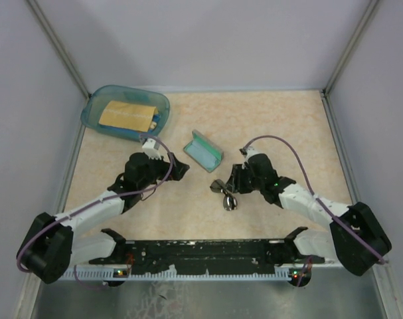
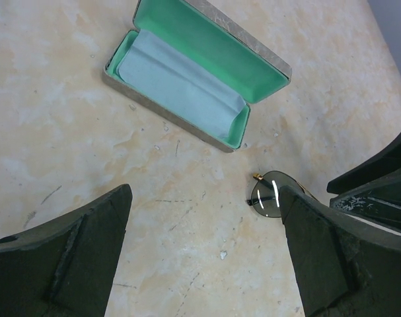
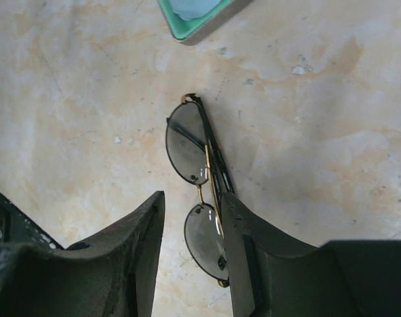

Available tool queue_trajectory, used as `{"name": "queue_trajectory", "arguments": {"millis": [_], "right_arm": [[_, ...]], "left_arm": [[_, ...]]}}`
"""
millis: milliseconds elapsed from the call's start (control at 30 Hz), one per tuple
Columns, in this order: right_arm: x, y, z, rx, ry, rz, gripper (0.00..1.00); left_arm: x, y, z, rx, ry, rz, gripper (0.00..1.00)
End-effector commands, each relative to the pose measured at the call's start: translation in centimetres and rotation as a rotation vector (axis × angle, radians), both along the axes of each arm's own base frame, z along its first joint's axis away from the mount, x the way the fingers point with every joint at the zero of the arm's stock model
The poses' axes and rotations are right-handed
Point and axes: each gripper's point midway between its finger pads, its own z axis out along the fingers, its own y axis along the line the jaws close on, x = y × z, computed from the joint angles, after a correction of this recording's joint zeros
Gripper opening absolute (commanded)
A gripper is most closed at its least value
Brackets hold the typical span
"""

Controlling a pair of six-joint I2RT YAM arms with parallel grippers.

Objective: Organize the sunglasses
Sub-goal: Pick up the sunglasses from the center of the board.

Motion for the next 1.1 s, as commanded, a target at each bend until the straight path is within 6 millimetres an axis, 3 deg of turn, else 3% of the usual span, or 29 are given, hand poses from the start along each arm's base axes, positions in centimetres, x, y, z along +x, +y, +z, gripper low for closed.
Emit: {"name": "queue_trajectory", "arguments": {"millis": [0,333,1067], "right_arm": [[0.7,1.6,1.5,0.102,-0.057,0.056,0.40],[0.9,0.9,0.1,0.119,-0.030,0.049,0.39],[0.8,1.1,-1.7,0.139,0.007,0.066,0.25]], "left_arm": [[-0.4,0.2,0.0,-0.008,0.006,-0.002,0.98],[-0.5,0.2,0.0,-0.010,0.007,-0.005,0.98],[-0.4,0.4,0.3,-0.001,-0.005,0.005,0.98]]}}
